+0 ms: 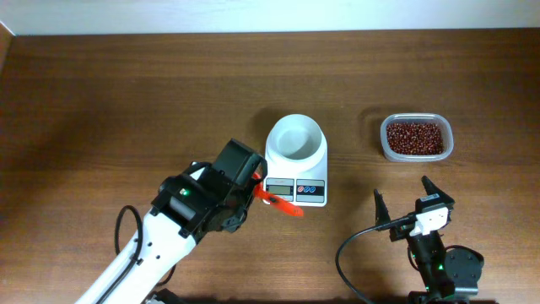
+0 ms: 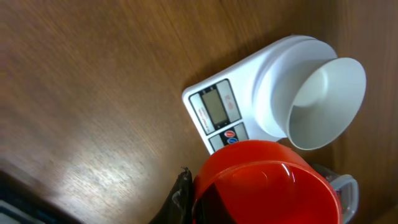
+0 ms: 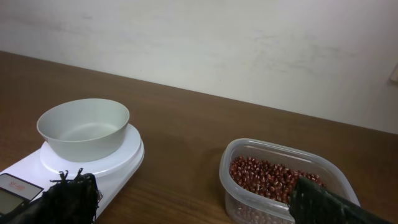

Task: Scoop and weigh 50g on scale
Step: 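Lift the red scoop with the left gripper toward the scale, then reach the right gripper to the scoop handle and grasp it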

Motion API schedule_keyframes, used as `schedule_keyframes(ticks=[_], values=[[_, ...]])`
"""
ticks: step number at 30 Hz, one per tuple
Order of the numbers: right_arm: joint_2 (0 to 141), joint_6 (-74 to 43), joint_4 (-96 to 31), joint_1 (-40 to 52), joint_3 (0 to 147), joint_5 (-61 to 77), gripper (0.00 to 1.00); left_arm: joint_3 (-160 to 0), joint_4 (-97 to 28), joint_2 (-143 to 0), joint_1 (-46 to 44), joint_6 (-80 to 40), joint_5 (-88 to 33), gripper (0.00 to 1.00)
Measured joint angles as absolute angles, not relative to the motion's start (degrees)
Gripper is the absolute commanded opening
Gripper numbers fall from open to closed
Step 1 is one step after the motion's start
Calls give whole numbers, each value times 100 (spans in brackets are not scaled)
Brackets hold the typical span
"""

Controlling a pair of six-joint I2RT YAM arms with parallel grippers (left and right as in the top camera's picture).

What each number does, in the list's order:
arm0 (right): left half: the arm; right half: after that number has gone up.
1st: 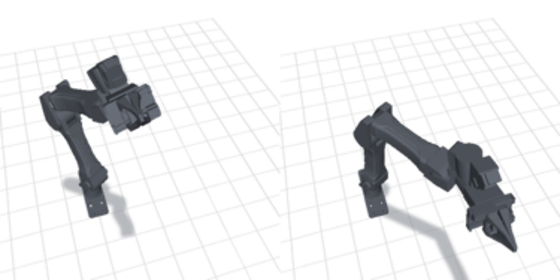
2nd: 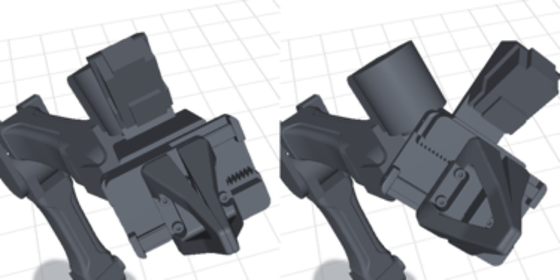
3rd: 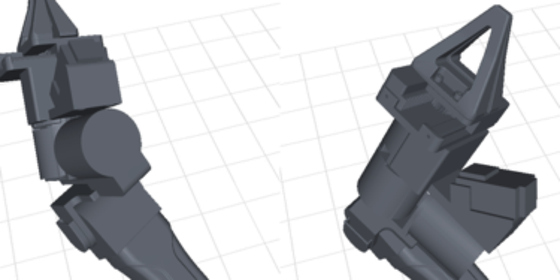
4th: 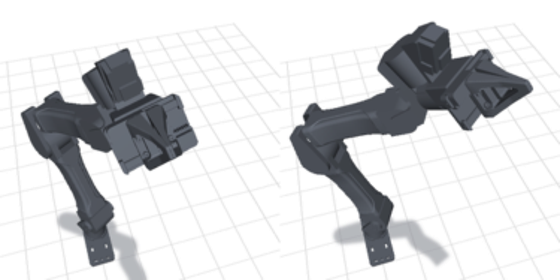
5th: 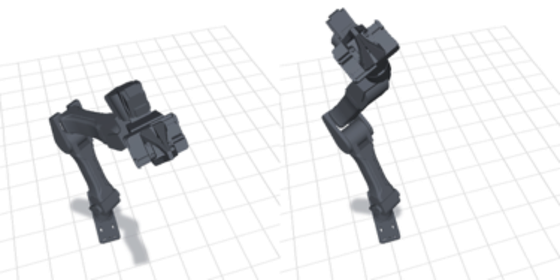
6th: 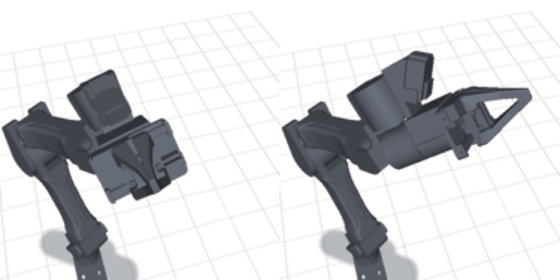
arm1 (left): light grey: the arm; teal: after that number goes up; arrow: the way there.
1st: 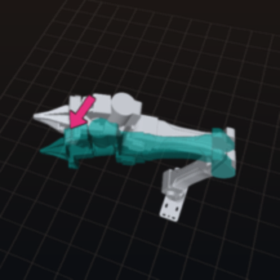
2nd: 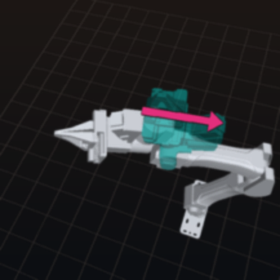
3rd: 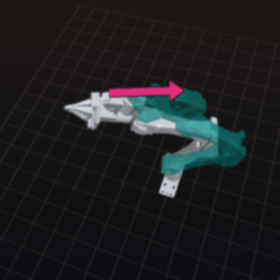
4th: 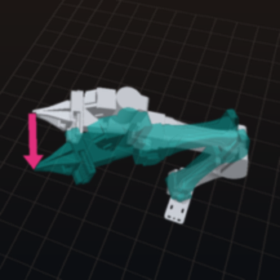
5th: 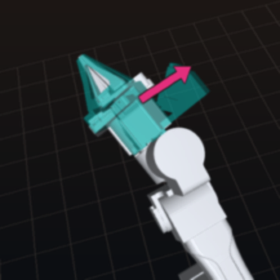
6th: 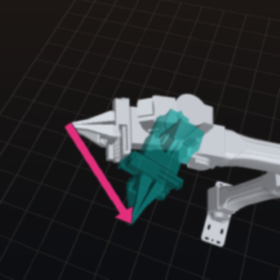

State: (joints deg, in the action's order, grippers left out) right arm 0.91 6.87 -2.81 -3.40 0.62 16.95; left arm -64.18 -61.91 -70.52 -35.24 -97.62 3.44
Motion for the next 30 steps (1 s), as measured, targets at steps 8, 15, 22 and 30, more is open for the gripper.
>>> schedule_keyframes(ticks=[8, 15, 22, 30], values=[[91, 685, -281, -340, 62, 1695, 99, -6418, -6211, -7052, -3524, -9762, 342, 0], [91, 687, -281, -340, 62, 1695, 99, -6418, -6058, -7052, -3524, -9760, 344, 0], [91, 687, -281, -340, 62, 1695, 99, -6418, -6062, -7052, -3524, -9762, 617, 0], [91, -6141, -296, -346, 62, 4919, 99, -6418, -5889, -7105, -3524, -10038, 1061, 0]])
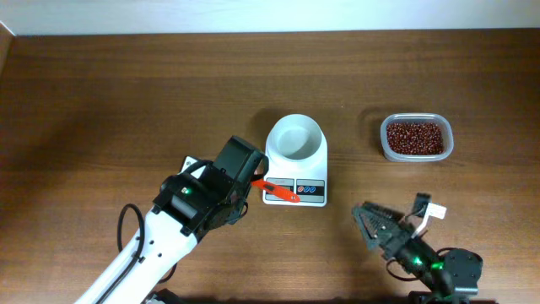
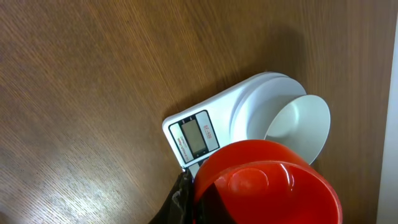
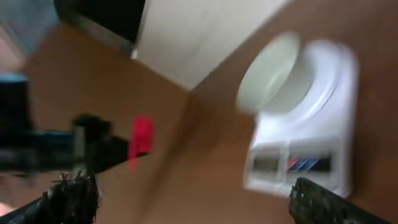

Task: Scoop and weigh 50g on scale
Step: 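Reach the right gripper to the scoop handle and grasp it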

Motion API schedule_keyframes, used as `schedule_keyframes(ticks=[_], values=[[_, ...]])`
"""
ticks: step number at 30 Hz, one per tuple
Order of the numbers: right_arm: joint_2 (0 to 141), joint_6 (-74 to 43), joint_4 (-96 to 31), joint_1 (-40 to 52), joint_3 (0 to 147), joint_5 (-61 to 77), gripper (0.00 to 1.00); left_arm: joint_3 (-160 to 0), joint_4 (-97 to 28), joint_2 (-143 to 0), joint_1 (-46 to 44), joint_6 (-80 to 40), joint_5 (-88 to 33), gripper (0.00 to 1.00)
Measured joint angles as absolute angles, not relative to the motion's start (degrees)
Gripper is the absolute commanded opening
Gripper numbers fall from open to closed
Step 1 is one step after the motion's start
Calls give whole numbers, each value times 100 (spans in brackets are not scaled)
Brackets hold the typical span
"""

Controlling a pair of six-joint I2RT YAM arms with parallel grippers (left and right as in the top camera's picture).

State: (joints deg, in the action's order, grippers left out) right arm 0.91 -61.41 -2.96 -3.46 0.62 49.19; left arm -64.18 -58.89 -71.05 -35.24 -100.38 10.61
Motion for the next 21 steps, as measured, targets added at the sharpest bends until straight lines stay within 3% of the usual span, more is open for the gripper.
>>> schedule_keyframes(ticks=[2, 4, 6, 11, 13, 15, 16, 18, 21], values=[[95, -6737, -150, -346, 60, 4816, 96, -6418, -5885, -7105, -3524, -10038, 1061, 0], [86, -6751, 419, -346, 64, 4705, 96, -6418, -5887, -7105, -3524, -10038, 1061, 0], [272, -6569, 137, -346, 235, 4753, 96, -6418, -5867, -7105, -3524, -10038, 1059, 0], [3157, -5826, 62, 58, 1839, 5363, 95, -6418, -5743, -7137, -3551, -10042, 1055, 0], [4460, -5133, 121, 1107, 2582, 5306, 89, -6418, -5752, -7144, -3557, -10057, 987, 0], [5518, -4779, 1151, 2303, 2749, 4882, 83, -6412, -5758, -7164, -3557, -10057, 821, 0], [5808, -4799, 1417, 2628, 2751, 4619, 76, -6412, -5749, -7164, -3557, -10057, 722, 0], [6134, -5057, 1776, 3015, 2744, 4182, 68, -6412, -5739, -7164, -3557, -10110, 596, 0], [6200, -5596, 2025, 3229, 2751, 3680, 47, -6412, -5669, -7164, -3557, -10241, 574, 0]])
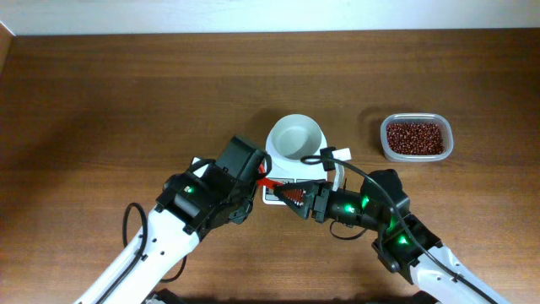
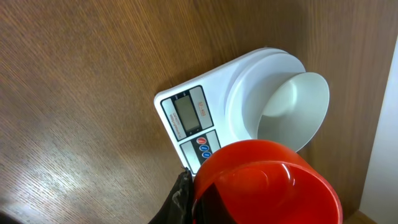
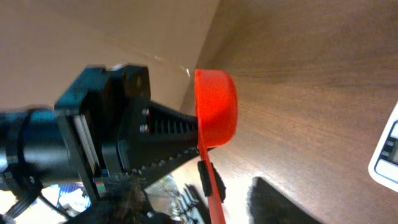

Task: Scoop and weigh 50g on scale
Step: 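Reach the right gripper to the scoop handle and grasp it, then release the scoop from the left gripper, right gripper holding it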

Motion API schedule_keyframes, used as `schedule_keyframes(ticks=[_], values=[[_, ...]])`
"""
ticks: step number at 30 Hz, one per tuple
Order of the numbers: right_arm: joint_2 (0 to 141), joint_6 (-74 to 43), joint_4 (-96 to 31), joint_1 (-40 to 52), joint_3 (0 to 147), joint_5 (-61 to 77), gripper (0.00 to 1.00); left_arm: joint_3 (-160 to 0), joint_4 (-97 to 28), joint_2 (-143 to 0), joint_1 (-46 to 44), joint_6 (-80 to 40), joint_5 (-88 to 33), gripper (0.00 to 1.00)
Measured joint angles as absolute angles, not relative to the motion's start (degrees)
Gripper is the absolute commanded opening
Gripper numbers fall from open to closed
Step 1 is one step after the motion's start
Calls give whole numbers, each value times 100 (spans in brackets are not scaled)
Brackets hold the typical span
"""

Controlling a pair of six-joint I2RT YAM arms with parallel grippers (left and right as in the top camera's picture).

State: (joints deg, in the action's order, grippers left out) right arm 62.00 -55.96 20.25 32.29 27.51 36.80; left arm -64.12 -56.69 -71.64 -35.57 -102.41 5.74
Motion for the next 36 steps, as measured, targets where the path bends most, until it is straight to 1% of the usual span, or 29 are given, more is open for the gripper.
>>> schedule_keyframes(ticks=[1, 4, 11, 13, 14, 16, 17, 18, 19, 20, 22, 23, 24, 25, 26, 28, 29, 30, 31, 32, 34, 36], values=[[6200, -5693, 2038, 3236, 2751, 3636, 44, -6412, -5660, -7164, -3557, -10274, 574, 0], [6200, -5878, 2047, 3236, 2751, 3575, 38, -6412, -5634, -7164, -3557, -10296, 506, 0], [6211, -6084, 2139, 3472, 2749, 3339, 15, -6412, -5627, -7164, -3555, -10296, 425, 0], [6211, -6106, 2117, 3472, 2749, 3297, 6, -6412, -5625, -7161, -3555, -10298, 425, 0], [6211, -6112, 2106, 3472, 2749, 3277, 4, -6412, -5623, -7161, -3555, -10302, 425, 0], [6222, -6108, 2108, 3472, 2749, 3275, 4, -6412, -5625, -7157, -3555, -10311, 427, 0], [6222, -6108, 2106, 3472, 2749, 3275, 4, -6412, -5625, -7157, -3555, -10311, 427, 30], [6222, -6110, 2106, 3472, 2749, 3275, 4, -6412, -5627, -7157, -3555, -10311, 429, 51], [6219, -6053, 2134, 3474, 2749, 3286, 4, -6412, -5631, -7159, -3555, -10296, 429, 54], [6222, -5771, 2032, 3505, 2755, 3299, 4, -6412, -5623, -7159, -3557, -10324, 399, 54], [6222, -5240, 1319, 3509, 2786, 3236, 4, -6412, -5627, -7161, -3557, -10331, 384, 53], [6215, -5074, 1170, 3509, 2799, 3242, 4, -6412, -5675, -7159, -3557, -10331, 421, 54], [6206, -4901, 869, 3509, 2808, 3253, 4, -6416, -5876, -7159, -3557, -10328, 541, 55], [6108, -4589, 244, 3509, 2814, 3242, 4, -6412, -6226, -7159, -3557, -10331, 801, 56], [5944, -4375, -23, 3509, 2808, 3240, 4, -6420, -6388, -7164, -3562, -10331, 921, 58], [5393, -3948, -1387, 3426, 2943, 3142, 4, -6418, -6860, -7164, -3562, -10313, 1109, 61], [4641, -3605, -2762, 3157, 3124, 2709, 4, -6418, -6882, -7164, -3562, -10151, 1146, 64], [4246, -3332, -4003, 2974, 3439, 2239, 4, -6418, -6901, -7164, -3562, -9961, 1168, 70], [3789, -3146, -4626, 2790, 3778, 1782, 4, -6418, -6807, -7166, -3562, -9566, 1190, 79], [3312, -2976, -4978, 2698, 4296, 1199, 4, -6418, -6753, -7164, -3562, -9070, 1210, 99], [2860, -2871, -5096, 2685, 4504, 731, 4, -6418, -6816, -7164, -3562, -8239, 1232, 99], [2823, -2827, -5183, 2685, 4504, 600, 4, -6418, -6904, -7164, -3562, -8020, 1232, 99]])
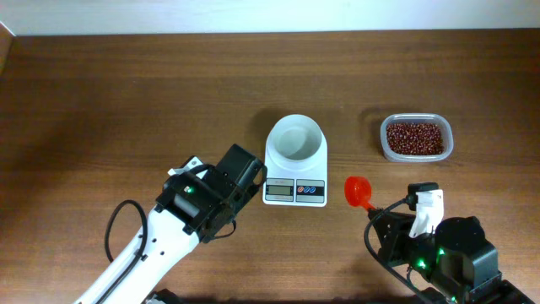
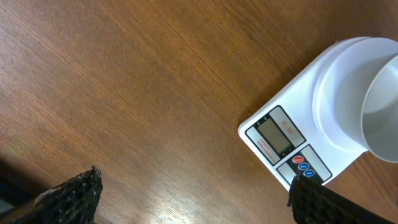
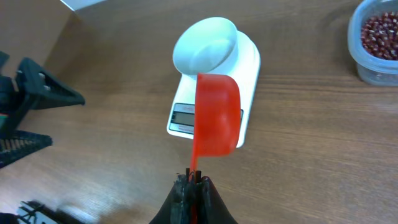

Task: Scoop and weigh 50g on scale
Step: 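Release the scoop from the left gripper, right gripper holding it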

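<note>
The red scoop [image 1: 359, 190] hangs over the table just right of the white scale [image 1: 295, 191], bowl end toward the scale and nothing in it. My right gripper [image 3: 193, 180] is shut on the scoop's [image 3: 217, 112] thin handle. An empty white bowl [image 1: 295, 138] stands on the scale. The clear tub of red beans [image 1: 415, 138] sits at the right rear. My left gripper [image 2: 193, 190] is open and holds nothing, just left of the scale [image 2: 292, 146].
The left arm [image 1: 181, 219] stretches from the front left toward the scale. The right arm's base [image 1: 443, 257] sits at the front right. In the right wrist view the left gripper's black fingers [image 3: 37, 93] show at the left edge.
The scoop has passed from my left gripper to my right. The left gripper is now open; the right holds the scoop right of the scale instead of in front of it.
My left gripper held the red scoop beside the scale's front left while the right gripper stood open at the front right. The right arm then swung left and came up to the scoop's handle. Now the right holds the scoop and the left is open.
</note>
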Motion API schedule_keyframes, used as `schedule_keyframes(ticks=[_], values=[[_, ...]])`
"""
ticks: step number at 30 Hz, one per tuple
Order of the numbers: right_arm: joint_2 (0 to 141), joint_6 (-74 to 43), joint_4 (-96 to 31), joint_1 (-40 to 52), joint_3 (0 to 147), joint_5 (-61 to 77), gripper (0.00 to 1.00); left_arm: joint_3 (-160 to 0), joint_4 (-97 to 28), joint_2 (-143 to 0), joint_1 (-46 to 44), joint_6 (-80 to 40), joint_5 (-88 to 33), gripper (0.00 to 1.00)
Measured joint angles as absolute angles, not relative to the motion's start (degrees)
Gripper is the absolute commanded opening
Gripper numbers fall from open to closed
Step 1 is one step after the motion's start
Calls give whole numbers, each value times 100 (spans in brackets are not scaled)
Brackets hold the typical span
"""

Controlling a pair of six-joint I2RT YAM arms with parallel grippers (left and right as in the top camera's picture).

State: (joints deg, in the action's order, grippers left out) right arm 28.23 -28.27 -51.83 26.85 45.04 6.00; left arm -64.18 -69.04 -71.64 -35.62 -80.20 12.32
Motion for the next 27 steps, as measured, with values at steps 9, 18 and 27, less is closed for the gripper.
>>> schedule_keyframes(ticks=[9, 18, 27], values=[[2823, -2823, -5188, 2685, 4504, 489, 4, -6418, -6921, -7164, -3562, -7813, 1227, 0], [2823, -2821, -4587, 2685, 4501, -381, 4, -6213, -4633, -8256, -4807, -6139, 1345, 0], [2823, -2823, -4539, 2685, 4501, -1009, 4, -6169, -2993, -10079, -5196, -6082, 1468, 0]])
